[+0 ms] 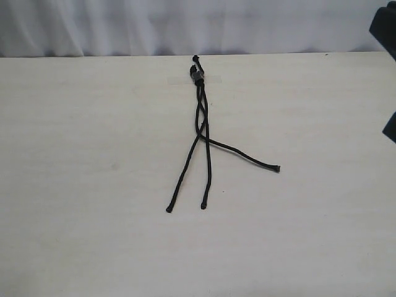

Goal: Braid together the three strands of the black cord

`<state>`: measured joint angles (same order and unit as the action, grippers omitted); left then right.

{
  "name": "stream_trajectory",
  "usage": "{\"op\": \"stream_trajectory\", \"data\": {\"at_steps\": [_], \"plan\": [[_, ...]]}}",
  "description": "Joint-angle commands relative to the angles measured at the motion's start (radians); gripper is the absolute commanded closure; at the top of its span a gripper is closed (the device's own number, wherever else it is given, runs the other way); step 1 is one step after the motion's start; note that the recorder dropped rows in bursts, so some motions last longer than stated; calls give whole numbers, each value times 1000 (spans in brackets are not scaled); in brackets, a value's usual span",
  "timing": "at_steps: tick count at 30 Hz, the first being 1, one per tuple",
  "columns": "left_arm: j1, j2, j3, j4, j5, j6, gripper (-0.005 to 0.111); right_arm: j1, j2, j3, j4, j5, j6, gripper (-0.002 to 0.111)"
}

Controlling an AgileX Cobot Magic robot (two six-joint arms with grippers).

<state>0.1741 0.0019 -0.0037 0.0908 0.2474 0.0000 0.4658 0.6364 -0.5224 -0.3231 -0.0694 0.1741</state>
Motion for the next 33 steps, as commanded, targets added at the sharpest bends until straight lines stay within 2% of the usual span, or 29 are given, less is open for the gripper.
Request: {"op": "stream_trajectory", "data": {"at_steps": [1, 14, 20, 23, 28, 33], "plan": [[0, -2, 4, 1, 0, 0, 107, 0, -6, 4, 5, -8, 5, 104], [0, -2, 4, 1, 0, 0, 107, 0, -5, 4, 43, -8, 5, 104], [0, -2, 4, 1, 0, 0, 107, 0, -5, 29, 188, 228, 6, 104], [0, -2, 4, 1, 0, 0, 107, 0, -20, 109, 213, 205, 6, 104], [0, -2, 4, 1, 4, 0, 107, 0, -114, 294, 261, 69, 6, 104], [0, -2, 4, 1, 2, 0, 107, 0, -232, 425, 265, 75, 6, 104]]}}
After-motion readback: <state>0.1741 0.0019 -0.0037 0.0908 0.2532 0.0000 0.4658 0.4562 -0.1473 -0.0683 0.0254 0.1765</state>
